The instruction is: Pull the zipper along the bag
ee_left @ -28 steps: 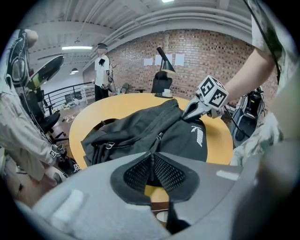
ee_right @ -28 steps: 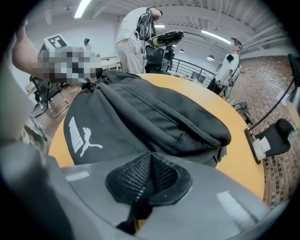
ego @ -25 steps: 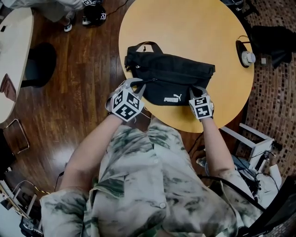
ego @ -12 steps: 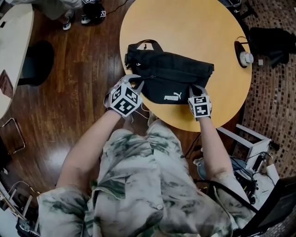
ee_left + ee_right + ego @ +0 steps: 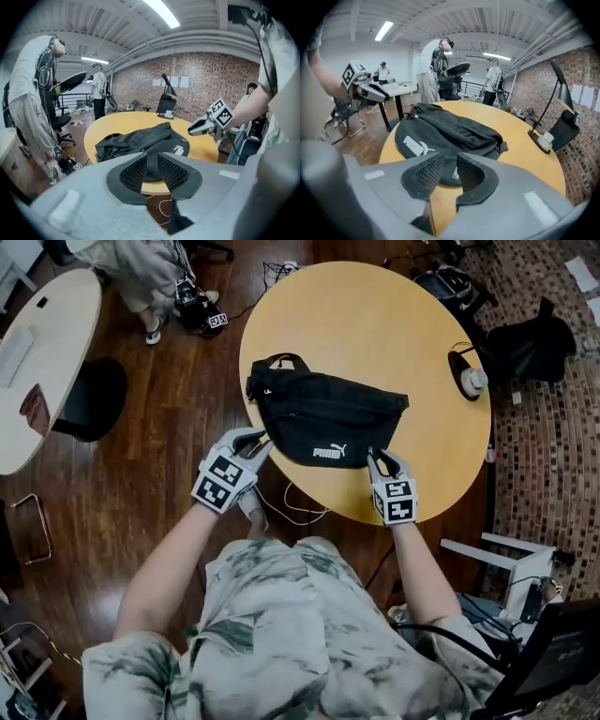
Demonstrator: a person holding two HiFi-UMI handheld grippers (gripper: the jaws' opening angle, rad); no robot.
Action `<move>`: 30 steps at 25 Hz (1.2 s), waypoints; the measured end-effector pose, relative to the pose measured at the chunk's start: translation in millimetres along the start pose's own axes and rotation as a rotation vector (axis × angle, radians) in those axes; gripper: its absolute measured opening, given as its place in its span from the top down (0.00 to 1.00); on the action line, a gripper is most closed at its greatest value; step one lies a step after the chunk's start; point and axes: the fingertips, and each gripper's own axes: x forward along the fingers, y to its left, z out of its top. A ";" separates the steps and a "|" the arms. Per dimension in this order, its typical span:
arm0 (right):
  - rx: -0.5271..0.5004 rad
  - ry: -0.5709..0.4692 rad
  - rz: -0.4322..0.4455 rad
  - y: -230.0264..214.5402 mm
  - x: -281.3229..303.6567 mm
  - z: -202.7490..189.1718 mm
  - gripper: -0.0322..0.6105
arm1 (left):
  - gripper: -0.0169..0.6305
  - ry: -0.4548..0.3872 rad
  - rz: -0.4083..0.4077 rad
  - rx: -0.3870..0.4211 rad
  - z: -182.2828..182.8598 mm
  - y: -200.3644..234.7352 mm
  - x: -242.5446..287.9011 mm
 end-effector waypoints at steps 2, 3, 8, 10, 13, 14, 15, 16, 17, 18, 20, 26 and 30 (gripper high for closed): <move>0.003 -0.044 0.034 20.1 -41.0 -9.9 0.83 | 0.85 -0.063 -0.019 -0.018 5.1 -39.6 -29.7; -0.001 -0.066 0.051 29.7 -64.2 -16.7 0.84 | 0.85 -0.088 -0.021 -0.025 6.6 -62.8 -45.0; -0.014 -0.186 0.166 70.5 -166.5 -47.3 0.84 | 0.85 -0.207 0.017 -0.067 24.4 -175.3 -111.7; -0.016 -0.212 0.199 80.3 -202.8 -67.0 0.84 | 0.86 -0.233 0.029 -0.072 27.3 -221.8 -128.3; -0.013 -0.240 0.237 94.4 -255.5 -98.3 0.84 | 0.86 -0.232 0.016 -0.069 24.3 -289.1 -148.8; -0.013 -0.251 0.245 100.3 -272.1 -105.2 0.84 | 0.86 -0.225 0.000 -0.062 23.2 -308.4 -156.6; -0.011 -0.262 0.249 106.0 -288.3 -108.2 0.84 | 0.86 -0.217 -0.019 -0.052 23.2 -324.5 -164.4; -0.007 -0.276 0.248 110.0 -303.4 -108.6 0.84 | 0.86 -0.210 -0.036 -0.041 24.4 -337.3 -171.5; -0.002 -0.291 0.244 112.4 -316.6 -108.8 0.84 | 0.86 -0.206 -0.052 -0.031 26.4 -347.6 -177.2; 0.005 -0.302 0.242 114.2 -328.1 -110.3 0.84 | 0.86 -0.203 -0.064 -0.022 28.9 -356.6 -181.6; 0.018 -0.322 0.242 118.7 -347.3 -112.8 0.84 | 0.86 -0.208 -0.084 -0.004 34.7 -372.3 -187.6; 0.022 -0.349 0.208 151.1 -403.9 -121.7 0.84 | 0.86 -0.245 -0.189 0.024 34.2 -427.8 -217.2; 0.028 -0.393 0.200 198.0 -437.8 -117.3 0.84 | 0.86 -0.257 -0.224 0.023 13.0 -453.3 -262.6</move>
